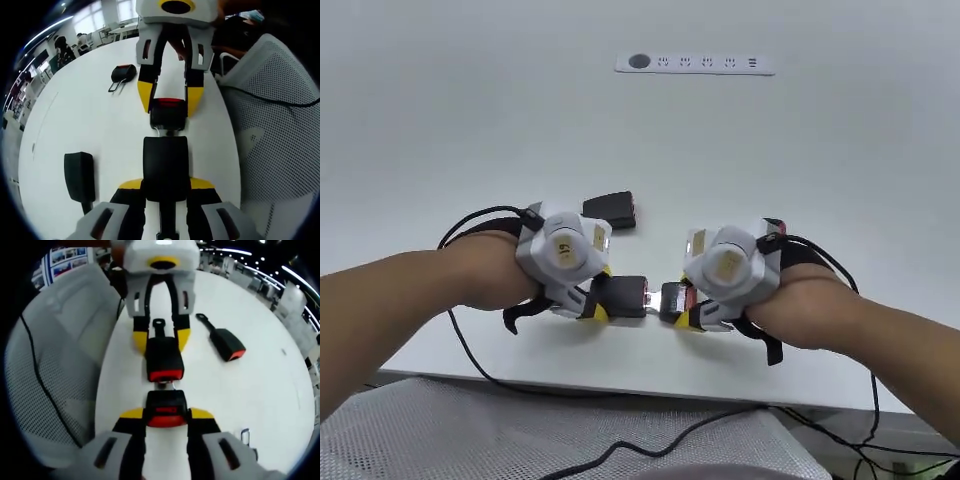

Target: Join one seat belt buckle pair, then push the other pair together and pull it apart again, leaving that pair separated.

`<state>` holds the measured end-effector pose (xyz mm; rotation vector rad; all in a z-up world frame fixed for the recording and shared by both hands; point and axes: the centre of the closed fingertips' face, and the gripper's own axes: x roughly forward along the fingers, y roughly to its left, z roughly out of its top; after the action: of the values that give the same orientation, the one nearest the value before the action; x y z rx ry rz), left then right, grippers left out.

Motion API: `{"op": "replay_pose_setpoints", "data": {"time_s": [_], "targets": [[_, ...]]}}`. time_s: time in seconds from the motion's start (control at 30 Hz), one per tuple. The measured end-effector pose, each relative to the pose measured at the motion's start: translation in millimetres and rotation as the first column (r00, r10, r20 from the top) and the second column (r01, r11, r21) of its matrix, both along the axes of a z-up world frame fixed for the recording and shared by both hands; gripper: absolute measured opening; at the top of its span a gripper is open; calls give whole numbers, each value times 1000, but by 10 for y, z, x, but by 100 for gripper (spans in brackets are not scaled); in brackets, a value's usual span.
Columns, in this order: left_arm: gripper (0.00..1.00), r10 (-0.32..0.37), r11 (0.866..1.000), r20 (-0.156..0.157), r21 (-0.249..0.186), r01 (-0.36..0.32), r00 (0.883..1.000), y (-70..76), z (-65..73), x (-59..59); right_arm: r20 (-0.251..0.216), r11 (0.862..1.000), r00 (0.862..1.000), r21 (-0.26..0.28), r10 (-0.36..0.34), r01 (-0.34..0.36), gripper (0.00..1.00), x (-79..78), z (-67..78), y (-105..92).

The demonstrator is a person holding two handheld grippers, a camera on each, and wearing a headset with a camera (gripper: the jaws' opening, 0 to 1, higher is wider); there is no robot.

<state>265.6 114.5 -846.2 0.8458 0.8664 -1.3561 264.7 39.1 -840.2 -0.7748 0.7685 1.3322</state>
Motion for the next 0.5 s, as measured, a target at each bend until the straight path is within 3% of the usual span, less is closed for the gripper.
{"op": "replay_pose_setpoints", "data": {"time_s": [0.5], "targets": [[31,-40,999,0,31,40,999,-18,10,-22,16,999,999,4,35,-35,28,15,54,155]]}}
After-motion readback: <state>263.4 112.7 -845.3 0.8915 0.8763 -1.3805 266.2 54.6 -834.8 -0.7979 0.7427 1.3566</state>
